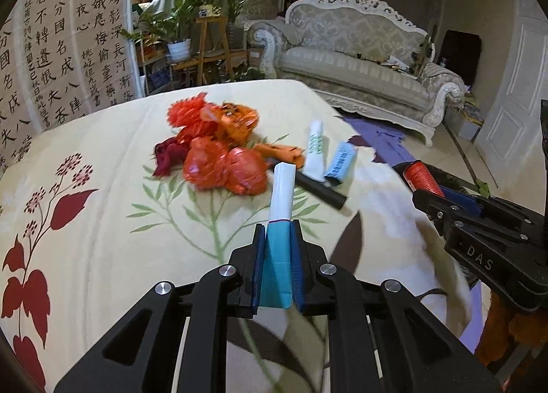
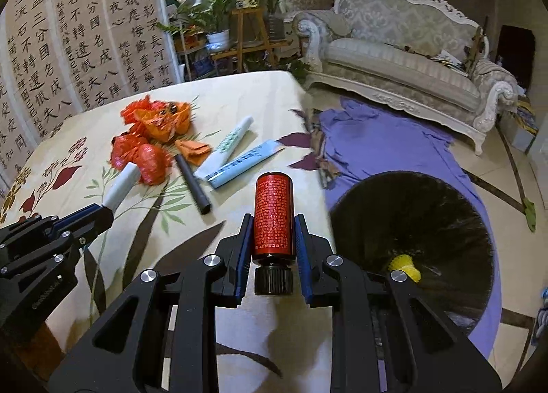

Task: Collect trash
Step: 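Carry the tube and can over the black bin and open both tools to drop them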

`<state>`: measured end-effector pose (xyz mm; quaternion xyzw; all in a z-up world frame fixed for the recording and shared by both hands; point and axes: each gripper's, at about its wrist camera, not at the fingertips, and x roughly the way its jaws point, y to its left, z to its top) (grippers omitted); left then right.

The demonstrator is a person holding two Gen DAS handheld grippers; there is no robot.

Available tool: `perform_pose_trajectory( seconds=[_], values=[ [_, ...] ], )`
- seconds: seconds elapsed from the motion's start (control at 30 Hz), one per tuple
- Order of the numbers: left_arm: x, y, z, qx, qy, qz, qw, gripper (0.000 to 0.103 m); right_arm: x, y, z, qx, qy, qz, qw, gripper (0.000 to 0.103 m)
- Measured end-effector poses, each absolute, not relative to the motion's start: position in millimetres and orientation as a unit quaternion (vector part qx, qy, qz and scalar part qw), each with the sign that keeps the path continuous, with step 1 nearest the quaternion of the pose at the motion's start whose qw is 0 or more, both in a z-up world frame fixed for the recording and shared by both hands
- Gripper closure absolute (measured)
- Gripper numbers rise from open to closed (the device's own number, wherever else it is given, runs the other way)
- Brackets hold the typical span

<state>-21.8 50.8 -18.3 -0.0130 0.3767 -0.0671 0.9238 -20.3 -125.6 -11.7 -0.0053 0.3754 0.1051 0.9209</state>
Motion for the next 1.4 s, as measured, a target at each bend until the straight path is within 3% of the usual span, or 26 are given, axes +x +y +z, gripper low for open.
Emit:
perform_pose_trajectory(
  seconds=[0.63, 1.4],
  values=[
    [11.7, -67.0, -3.5, 0.018, 0.334, -0.169, 0.927, 0.087, -18.0, -236.3, -7.4, 0.031, 0.349, -0.024, 0.936, 0.080],
    [54.1, -137.2, -31.9, 0.076, 0.352, -0.183, 0.915, 0.087, 13.7, -291.5, -44.2, 0.069, 0.360, -0.062, 0.928, 0.080]
  ],
)
